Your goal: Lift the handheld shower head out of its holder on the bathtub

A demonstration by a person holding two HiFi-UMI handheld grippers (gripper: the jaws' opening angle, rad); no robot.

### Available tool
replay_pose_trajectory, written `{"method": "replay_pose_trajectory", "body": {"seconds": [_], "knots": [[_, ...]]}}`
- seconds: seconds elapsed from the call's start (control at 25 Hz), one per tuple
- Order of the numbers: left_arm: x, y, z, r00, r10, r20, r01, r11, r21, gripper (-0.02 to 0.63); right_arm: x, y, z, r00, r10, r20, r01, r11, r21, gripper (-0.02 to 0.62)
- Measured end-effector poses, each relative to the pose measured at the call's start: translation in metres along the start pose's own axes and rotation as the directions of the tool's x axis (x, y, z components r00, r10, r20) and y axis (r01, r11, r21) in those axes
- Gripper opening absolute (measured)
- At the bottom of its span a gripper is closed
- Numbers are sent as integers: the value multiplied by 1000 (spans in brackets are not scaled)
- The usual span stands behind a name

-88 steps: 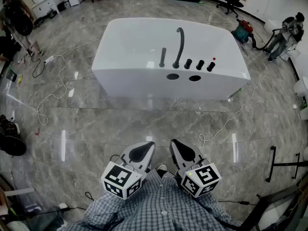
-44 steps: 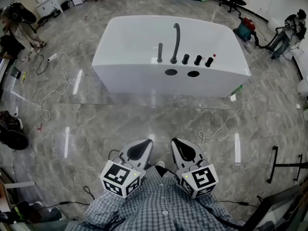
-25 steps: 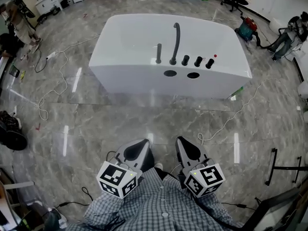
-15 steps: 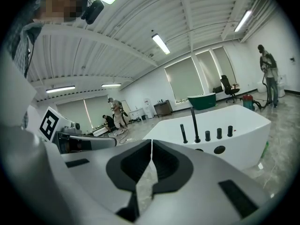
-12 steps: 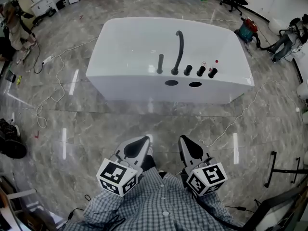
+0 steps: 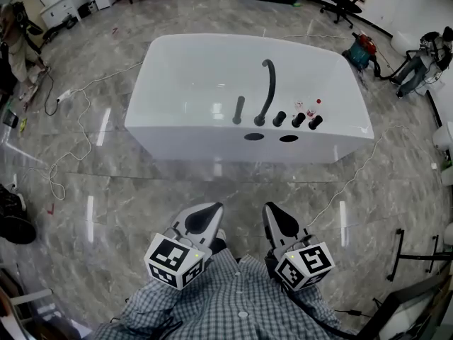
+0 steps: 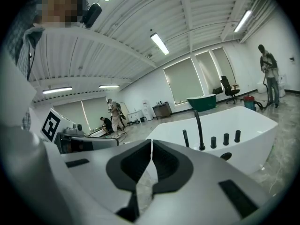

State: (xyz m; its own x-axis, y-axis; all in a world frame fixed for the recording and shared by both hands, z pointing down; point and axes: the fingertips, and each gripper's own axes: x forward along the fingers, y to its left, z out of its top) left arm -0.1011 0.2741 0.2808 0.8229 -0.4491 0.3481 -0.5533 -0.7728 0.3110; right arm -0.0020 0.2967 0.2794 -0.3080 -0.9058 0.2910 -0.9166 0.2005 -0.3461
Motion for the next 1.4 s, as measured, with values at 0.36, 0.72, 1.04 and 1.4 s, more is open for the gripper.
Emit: {"method": "replay_pose_trajectory", "body": {"seconds": [0.36, 0.72, 1.04, 1.4], "knots": [[5, 38, 13, 1000, 0, 3, 0, 1000, -6, 2, 35, -3, 11, 1000, -27, 9, 27, 1000, 16, 18], [16, 66, 12, 1000, 13, -7, -14, 999, -38, 2, 57, -20, 11, 997, -81, -20, 81, 996, 24, 18], [45, 92, 26, 999, 39, -14, -40, 998, -39, 2, 98, -43, 28, 998, -44, -40, 43, 999, -9, 18], [115, 125, 65, 997, 78, 3, -77, 995, -65, 2, 161, -92, 68, 996, 42, -72, -47, 997, -58, 18]]}}
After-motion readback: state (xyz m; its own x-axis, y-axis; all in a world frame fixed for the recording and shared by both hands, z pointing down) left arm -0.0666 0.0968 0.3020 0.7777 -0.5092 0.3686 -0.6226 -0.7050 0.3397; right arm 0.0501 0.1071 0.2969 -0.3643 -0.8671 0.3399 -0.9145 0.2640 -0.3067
